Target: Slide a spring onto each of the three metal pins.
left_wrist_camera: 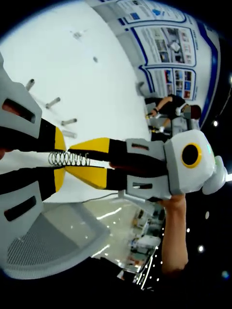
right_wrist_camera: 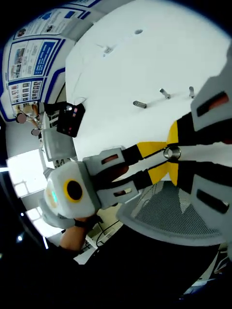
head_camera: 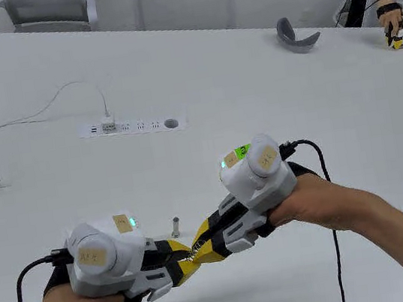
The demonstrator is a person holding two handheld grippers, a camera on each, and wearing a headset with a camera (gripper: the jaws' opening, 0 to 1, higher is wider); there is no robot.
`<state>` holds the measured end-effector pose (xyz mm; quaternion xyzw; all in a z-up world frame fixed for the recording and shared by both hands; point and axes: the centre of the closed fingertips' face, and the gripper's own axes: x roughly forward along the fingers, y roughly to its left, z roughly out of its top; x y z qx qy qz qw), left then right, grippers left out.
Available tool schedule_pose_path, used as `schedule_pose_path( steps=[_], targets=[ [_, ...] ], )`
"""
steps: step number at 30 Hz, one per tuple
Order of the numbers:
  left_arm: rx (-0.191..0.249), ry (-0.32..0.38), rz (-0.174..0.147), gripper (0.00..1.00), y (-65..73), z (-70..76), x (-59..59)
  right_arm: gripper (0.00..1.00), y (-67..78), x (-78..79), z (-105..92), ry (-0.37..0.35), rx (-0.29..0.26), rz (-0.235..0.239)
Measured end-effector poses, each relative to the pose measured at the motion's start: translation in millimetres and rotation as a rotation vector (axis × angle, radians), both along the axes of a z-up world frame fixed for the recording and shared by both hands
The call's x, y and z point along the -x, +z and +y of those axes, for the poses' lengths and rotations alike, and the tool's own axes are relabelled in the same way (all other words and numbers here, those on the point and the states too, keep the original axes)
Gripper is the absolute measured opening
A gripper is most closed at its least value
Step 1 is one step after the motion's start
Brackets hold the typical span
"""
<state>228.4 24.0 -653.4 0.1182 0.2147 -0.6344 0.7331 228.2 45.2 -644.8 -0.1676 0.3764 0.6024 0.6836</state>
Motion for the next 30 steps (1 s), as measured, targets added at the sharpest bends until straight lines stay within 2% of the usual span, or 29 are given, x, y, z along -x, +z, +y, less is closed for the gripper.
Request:
schedule_pose_path(
  steps=[9, 14, 17, 20, 22, 26, 30],
  targets=[
    [-0.019, -0.01, -0.005, 0.1, -3.3, 3.4, 0.6, 0.12, -3.2, 0.3, 3.4, -0.005, -0.006, 0.008],
    [-0.033, -0.024, -0.008, 0.1, -5.0, 3.8, 2.6, 0.12, -4.9, 2.3, 5.8, 0.021, 0.014, -0.001],
    [-0.053, -0.043, -0.026, 0.1, -6.7, 3.7, 3.8, 0.12, -6.5, 3.1, 6.1, 0.036, 0.03, 0.001],
    [-0.059, -0.047, -0.029, 0.1, -7.7, 3.9, 4.3, 0.12, -7.3, 4.4, 6.0, 0.043, 0.038, 0.004],
    [-0.055, -0.039, -0.029, 0.1, -8.6, 4.7, 3.2, 0.12, -8.2, 3.3, 6.1, 0.041, 0.041, -0.002],
    [-0.055, -0.031, -0.049, 0.11, -10.7, 5.6, 2.0, 0.12, -11.2, 1.9, 6.5, 0.035, 0.049, -0.008],
    [-0.038, 0.021, -0.027, 0.14, -12.7, 10.2, -1.8, 0.12, -17.4, -0.5, 3.5, 0.022, 0.076, -0.017]
  ],
)
